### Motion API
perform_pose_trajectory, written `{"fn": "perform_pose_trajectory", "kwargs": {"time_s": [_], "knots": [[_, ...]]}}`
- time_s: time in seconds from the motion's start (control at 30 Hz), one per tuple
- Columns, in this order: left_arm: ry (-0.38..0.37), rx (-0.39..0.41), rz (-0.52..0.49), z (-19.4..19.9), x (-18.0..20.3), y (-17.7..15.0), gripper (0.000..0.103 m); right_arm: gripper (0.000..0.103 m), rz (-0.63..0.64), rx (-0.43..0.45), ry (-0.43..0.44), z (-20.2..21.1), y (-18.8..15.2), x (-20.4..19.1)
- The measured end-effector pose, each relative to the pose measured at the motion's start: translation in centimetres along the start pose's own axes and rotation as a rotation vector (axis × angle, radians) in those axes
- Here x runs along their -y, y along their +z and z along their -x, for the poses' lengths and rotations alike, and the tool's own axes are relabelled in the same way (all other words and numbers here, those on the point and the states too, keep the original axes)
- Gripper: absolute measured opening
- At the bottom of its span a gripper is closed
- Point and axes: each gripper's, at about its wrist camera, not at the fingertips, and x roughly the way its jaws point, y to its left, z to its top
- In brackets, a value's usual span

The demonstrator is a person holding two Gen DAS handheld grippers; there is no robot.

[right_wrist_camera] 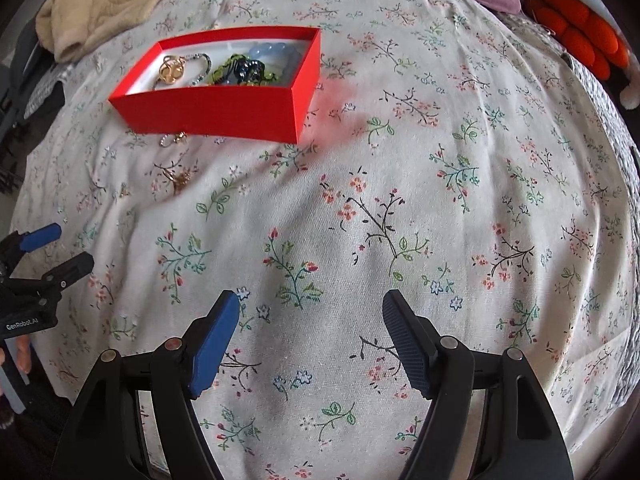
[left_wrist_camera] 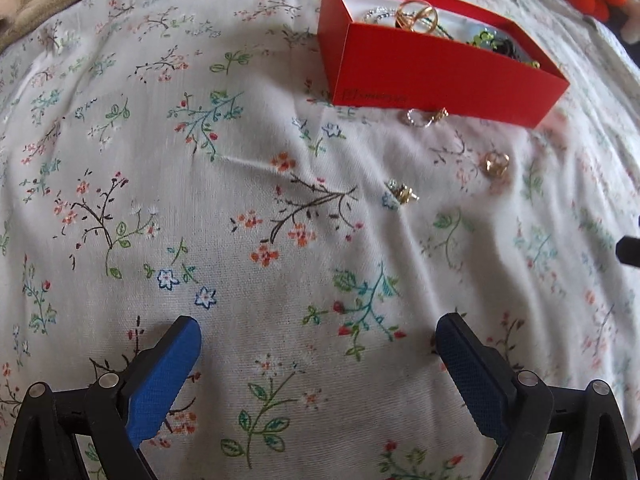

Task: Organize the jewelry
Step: 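Withdraw both tools toward the small gold earrings on the sheet, then grasp the small gold stud earring with the left tool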

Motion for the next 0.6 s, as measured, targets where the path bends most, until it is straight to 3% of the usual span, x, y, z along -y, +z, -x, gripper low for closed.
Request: {"fn": "perform_pose_trajectory", "kwargs": {"time_s": [0.2, 0.4, 0.5, 0.57, 0.6], "knots": [[-0.01, 0.047, -0.059, 0.2, 0.4, -0.2, 0.095, 0.077, 0.005, -0.009, -0.01, -0.4, -0.2, -0.2], [-0.05, 0.095, -0.117, 0.3, 1.6, 0.2, 0.079, 0.077, 0.022, -0.013, -0.012, -0.7, 0.3, -0.8], [-0.07, 0.122, -0.148, 0.3, 2.3, 0.6, 0.066, 0.077, 0.031, -0.016, -0.011, -0.9, 0.5, -1.1], [-0.085, 0.141, -0.167, 0.1, 2.7, 1.1, 0.048, 0.077, 0.037, -0.019, -0.011, -1.1, 0.5, -1.3], [-0.093, 0.151, -0.171, 0.0, 2.8, 1.4, 0.044, 0.077, 0.038, -0.021, -0.011, -1.1, 0.5, -1.3]]}}
